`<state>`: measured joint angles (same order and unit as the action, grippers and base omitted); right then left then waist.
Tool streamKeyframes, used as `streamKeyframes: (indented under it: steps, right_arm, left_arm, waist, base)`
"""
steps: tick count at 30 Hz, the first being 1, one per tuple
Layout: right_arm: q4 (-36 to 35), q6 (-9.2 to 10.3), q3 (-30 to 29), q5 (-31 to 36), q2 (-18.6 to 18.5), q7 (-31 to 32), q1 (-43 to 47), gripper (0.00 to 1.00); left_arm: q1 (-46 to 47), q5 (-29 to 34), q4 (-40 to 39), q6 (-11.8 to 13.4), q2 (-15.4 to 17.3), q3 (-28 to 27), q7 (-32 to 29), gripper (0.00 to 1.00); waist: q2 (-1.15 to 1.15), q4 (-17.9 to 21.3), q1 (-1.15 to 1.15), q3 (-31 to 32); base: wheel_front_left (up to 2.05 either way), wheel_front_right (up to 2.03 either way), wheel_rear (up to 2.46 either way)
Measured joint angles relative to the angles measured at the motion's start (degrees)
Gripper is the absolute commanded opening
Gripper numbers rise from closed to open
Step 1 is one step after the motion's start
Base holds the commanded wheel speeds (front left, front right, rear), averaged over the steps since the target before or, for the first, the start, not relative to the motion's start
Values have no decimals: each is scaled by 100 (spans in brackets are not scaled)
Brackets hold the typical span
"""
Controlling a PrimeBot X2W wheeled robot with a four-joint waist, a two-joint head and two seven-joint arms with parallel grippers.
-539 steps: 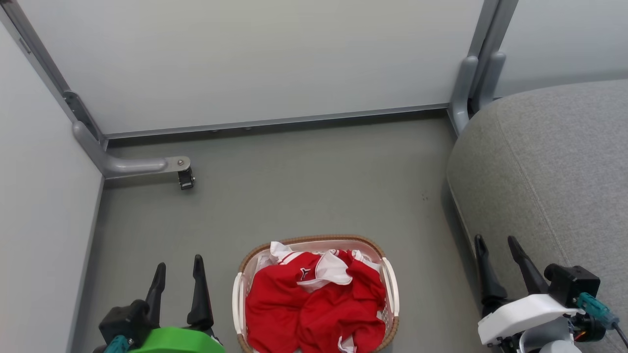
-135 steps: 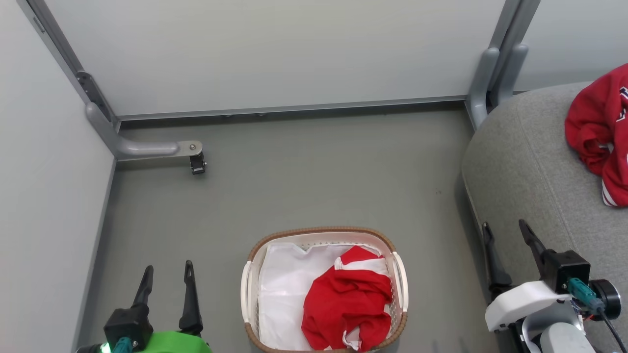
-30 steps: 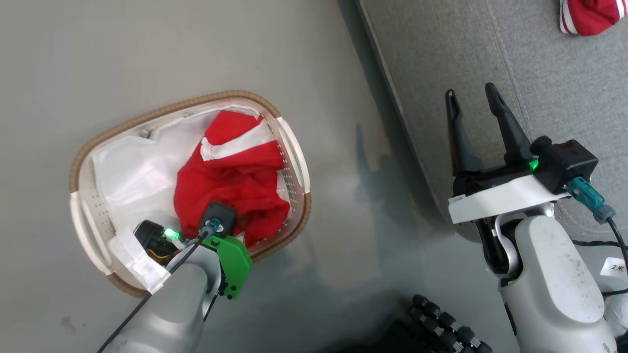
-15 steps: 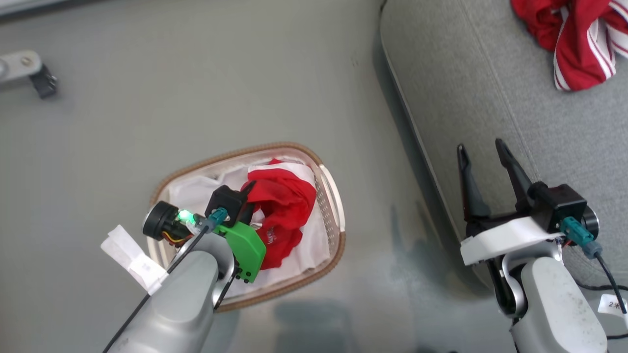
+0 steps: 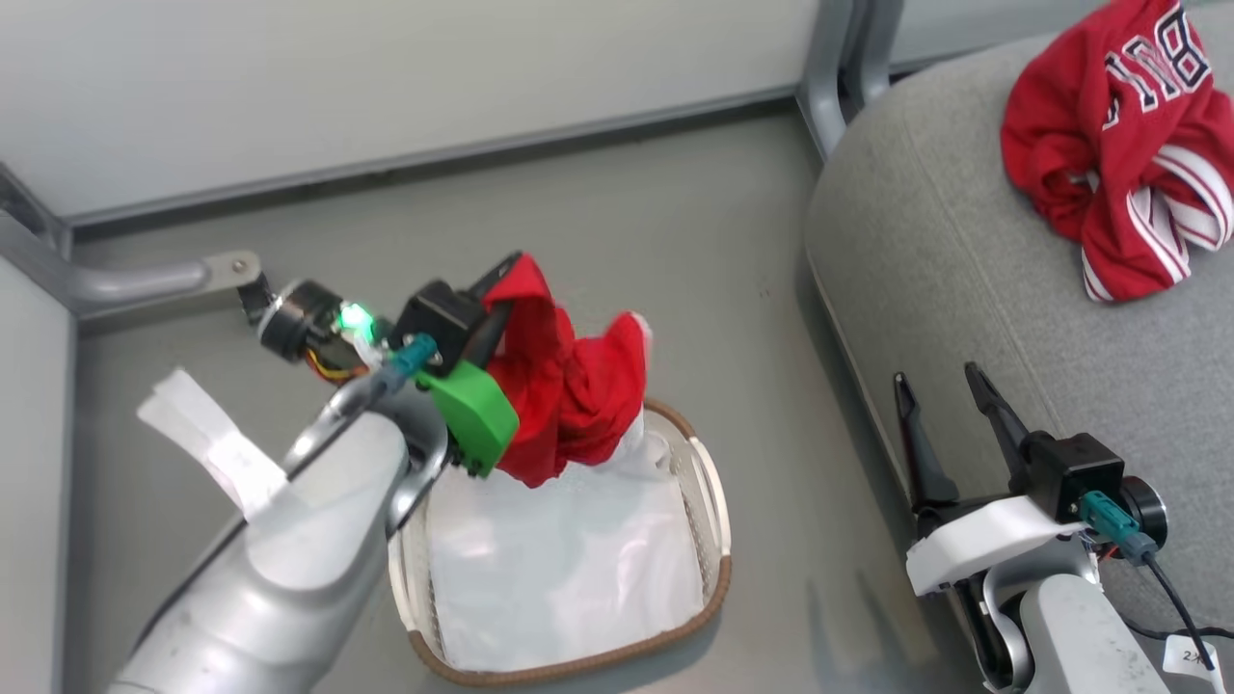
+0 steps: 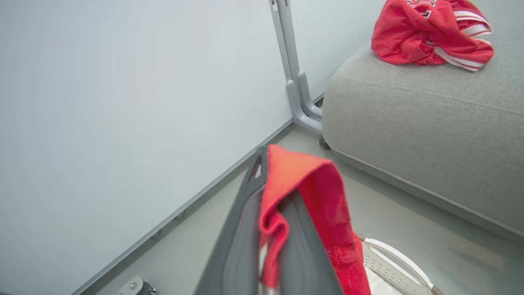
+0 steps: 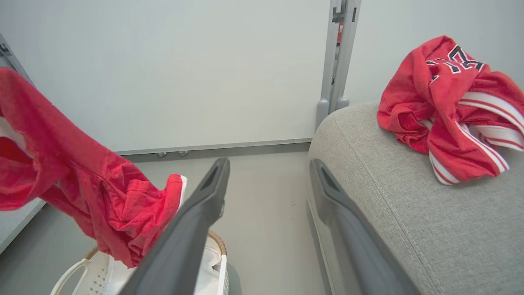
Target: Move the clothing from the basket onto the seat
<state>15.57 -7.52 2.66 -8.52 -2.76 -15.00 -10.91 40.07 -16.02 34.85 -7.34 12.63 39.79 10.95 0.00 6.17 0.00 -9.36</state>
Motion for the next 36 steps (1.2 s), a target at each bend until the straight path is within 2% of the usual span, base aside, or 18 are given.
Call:
streamKeyframes:
  steps: [7, 13, 23, 31, 36]
  right_arm:
    - [31, 0, 196, 56, -1, 0, -4, 100]
    - [85, 0, 645, 47, -1, 0, -138, 100]
    - [344, 0, 1619, -23, -1, 0, -604, 100]
    - [614, -1, 2608, -363, 1, -1, -905, 100]
    - [1028, 0, 2743, -313, 1, -1, -1243, 100]
  left_arm:
    - [545, -237, -937, -4, 467, 87, -542, 0]
    - [808, -356, -1425, -4, 561, 19, -790, 0]
    - [974, -403, -1766, 37, 511, 33, -915, 0]
    - [994, -410, -1870, 77, 380, 169, -1057, 0]
    - [1067, -442, -1985, 76, 245, 314, -1144, 0]
  waist:
    - [0, -152, 0, 489]
    - [0, -231, 0, 666]
    - [0, -286, 0, 816]
    - [0, -355, 0, 859]
    - [0, -399, 0, 862]
  base:
    - [0, 0, 0]
    - [0, 0, 0]
    - [0, 0, 0]
    - [0, 0, 0]
    - [0, 0, 0]
